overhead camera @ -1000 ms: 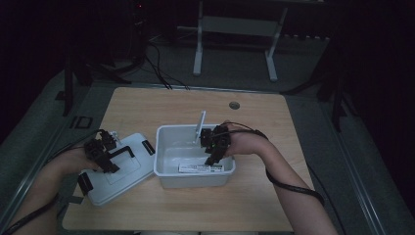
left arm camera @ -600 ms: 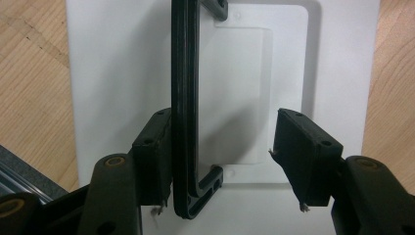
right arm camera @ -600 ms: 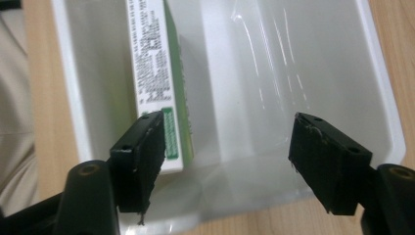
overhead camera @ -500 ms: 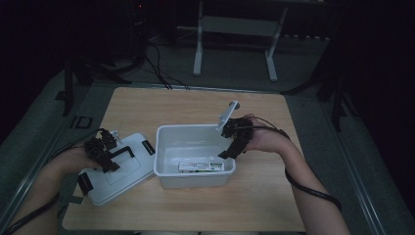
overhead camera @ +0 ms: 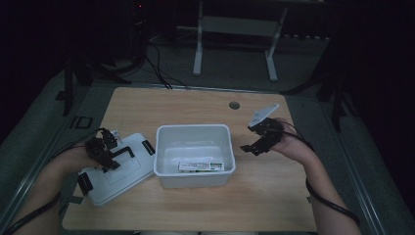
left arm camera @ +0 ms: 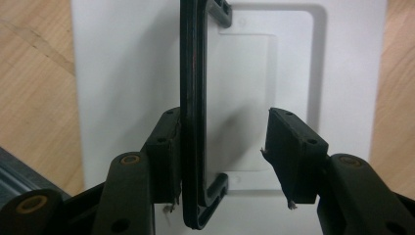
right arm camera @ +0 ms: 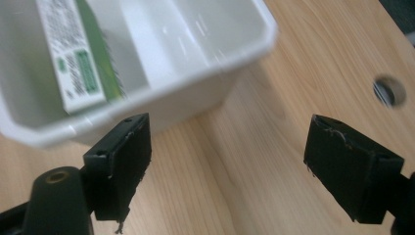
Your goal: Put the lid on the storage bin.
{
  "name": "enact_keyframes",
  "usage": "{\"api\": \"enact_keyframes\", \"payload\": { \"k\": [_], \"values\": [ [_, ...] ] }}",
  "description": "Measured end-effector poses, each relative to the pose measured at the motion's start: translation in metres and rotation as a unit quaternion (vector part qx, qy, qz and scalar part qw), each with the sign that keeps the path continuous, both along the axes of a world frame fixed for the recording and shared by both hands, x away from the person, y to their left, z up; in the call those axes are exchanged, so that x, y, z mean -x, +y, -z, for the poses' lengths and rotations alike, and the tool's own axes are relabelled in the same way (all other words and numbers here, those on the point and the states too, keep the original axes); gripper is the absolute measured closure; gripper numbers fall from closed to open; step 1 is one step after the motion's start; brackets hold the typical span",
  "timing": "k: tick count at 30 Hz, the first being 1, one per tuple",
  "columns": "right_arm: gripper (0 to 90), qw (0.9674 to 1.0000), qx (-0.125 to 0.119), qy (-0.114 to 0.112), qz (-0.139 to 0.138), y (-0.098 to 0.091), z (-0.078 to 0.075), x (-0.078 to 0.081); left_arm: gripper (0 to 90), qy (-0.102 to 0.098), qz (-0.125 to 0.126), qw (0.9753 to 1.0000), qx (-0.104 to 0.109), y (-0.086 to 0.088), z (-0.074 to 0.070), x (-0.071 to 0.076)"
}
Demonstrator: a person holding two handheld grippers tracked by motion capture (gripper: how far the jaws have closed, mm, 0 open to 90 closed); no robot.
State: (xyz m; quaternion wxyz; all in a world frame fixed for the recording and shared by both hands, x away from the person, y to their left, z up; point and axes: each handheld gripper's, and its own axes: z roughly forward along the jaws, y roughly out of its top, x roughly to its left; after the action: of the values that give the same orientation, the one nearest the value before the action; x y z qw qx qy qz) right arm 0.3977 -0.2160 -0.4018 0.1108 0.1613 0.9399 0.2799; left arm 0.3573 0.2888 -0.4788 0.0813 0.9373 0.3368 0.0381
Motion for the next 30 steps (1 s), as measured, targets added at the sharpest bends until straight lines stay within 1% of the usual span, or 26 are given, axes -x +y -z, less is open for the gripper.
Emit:
{"api": "enact_keyframes", "payload": {
  "k": [1,2,3,4,5,6,8,9,10,11,12,13,14,15,16,17,19,20,21,23,24,25,26,27,28,30],
  "values": [
    [17.5,0.9999,-0.007,0.000,0.011,-0.009,0.004,0.000,51.7,0.002,0.000,1.0000,0.002,0.000,0.000,0.000],
    [17.5,0.9998,-0.010,0.003,0.018,-0.014,0.007,0.001,51.7,0.000,0.001,1.0000,0.001,0.000,-0.001,-0.001],
    [17.6,0.9996,-0.013,0.006,0.024,-0.021,0.012,0.001,51.8,-0.002,0.001,1.0000,-0.002,0.000,-0.001,-0.001],
    [17.8,0.9994,-0.015,0.007,0.031,-0.026,0.016,0.002,54.0,-0.004,0.005,1.0000,-0.007,-0.001,-0.002,-0.002],
    [18.5,0.9990,-0.017,0.011,0.039,-0.033,0.024,0.004,54.6,-0.006,0.005,0.9999,-0.008,-0.001,-0.003,-0.003],
    [18.5,0.9988,-0.020,0.015,0.041,-0.036,0.028,0.005,54.7,-0.005,0.005,0.9999,-0.010,-0.001,-0.003,-0.003],
    [18.5,0.9987,-0.018,0.021,0.042,-0.041,0.036,0.007,56.3,-0.009,0.008,0.9997,-0.019,-0.003,-0.006,-0.005],
    [18.5,0.9985,-0.017,0.025,0.046,-0.043,0.041,0.009,56.6,-0.005,0.009,0.9997,-0.021,-0.004,-0.007,-0.007],
    [18.5,0.9981,-0.019,0.032,0.050,-0.045,0.044,0.010,60.8,-0.004,0.011,0.9997,-0.023,-0.004,-0.009,-0.008],
    [18.5,0.9978,-0.021,0.038,0.049,-0.046,0.047,0.011,61.8,-0.004,0.017,0.9995,-0.027,-0.006,-0.010,-0.009],
    [18.5,0.9979,-0.022,0.040,0.046,-0.048,0.050,0.013,62.0,0.002,0.017,0.9995,-0.025,-0.007,-0.012,-0.010],
    [18.5,0.9976,-0.027,0.043,0.048,-0.049,0.052,0.015,66.1,0.006,0.019,0.9995,-0.026,-0.008,-0.012,-0.011],
    [18.5,0.9973,-0.032,0.045,0.049,-0.050,0.053,0.016,66.6,0.006,0.021,0.9994,-0.028,-0.009,-0.013,-0.012],
    [18.5,0.9971,-0.035,0.047,0.048,-0.051,0.055,0.018,67.6,0.015,0.019,0.9994,-0.025,-0.010,-0.013,-0.013],
    [18.5,0.9974,-0.034,0.045,0.046,-0.052,0.057,0.020,71.9,0.023,0.021,0.9992,-0.024,-0.010,-0.013,-0.014],
    [18.5,0.9973,-0.037,0.045,0.045,-0.053,0.059,0.022,71.9,0.024,0.026,0.9989,-0.029,-0.012,-0.011,-0.014],
    [18.4,0.9968,-0.045,0.046,0.047,-0.054,0.063,0.025,71.9,0.028,0.025,0.9989,-0.028,-0.013,-0.010,-0.015],
    [18.4,0.9967,-0.047,0.044,0.048,-0.055,0.065,0.026,71.9,0.026,0.028,0.9988,-0.031,-0.013,-0.009,-0.016],
    [18.5,0.9966,-0.050,0.046,0.048,-0.056,0.067,0.028,71.9,0.030,0.025,0.9988,-0.031,-0.013,-0.008,-0.017],
    [18.5,0.9963,-0.052,0.048,0.048,-0.058,0.072,0.030,74.8,0.032,0.030,0.9984,-0.035,-0.014,-0.006,-0.018],
    [18.5,0.9961,-0.053,0.051,0.050,-0.059,0.074,0.031,76.8,0.037,0.026,0.9984,-0.034,-0.014,-0.006,-0.019],
    [18.5,0.9960,-0.053,0.053,0.049,-0.060,0.075,0.031,78.3,0.038,0.028,0.9983,-0.036,-0.014,-0.006,-0.019],
    [18.5,0.9960,-0.053,0.052,0.050,-0.061,0.077,0.032,78.4,0.043,0.027,0.9980,-0.037,-0.014,-0.006,-0.020],
    [18.5,0.9957,-0.054,0.053,0.052,-0.062,0.079,0.033,81.5,0.047,0.029,0.9978,-0.035,-0.014,-0.006,-0.020],
    [18.5,0.9954,-0.056,0.055,0.054,-0.063,0.079,0.033,81.5,0.046,0.032,0.9978,-0.037,-0.015,-0.005,-0.020],
    [18.5,0.9951,-0.061,0.055,0.055,-0.065,0.082,0.035,82.0,0.052,0.026,0.9978,-0.032,-0.014,-0.005,-0.021]
  ]
}}
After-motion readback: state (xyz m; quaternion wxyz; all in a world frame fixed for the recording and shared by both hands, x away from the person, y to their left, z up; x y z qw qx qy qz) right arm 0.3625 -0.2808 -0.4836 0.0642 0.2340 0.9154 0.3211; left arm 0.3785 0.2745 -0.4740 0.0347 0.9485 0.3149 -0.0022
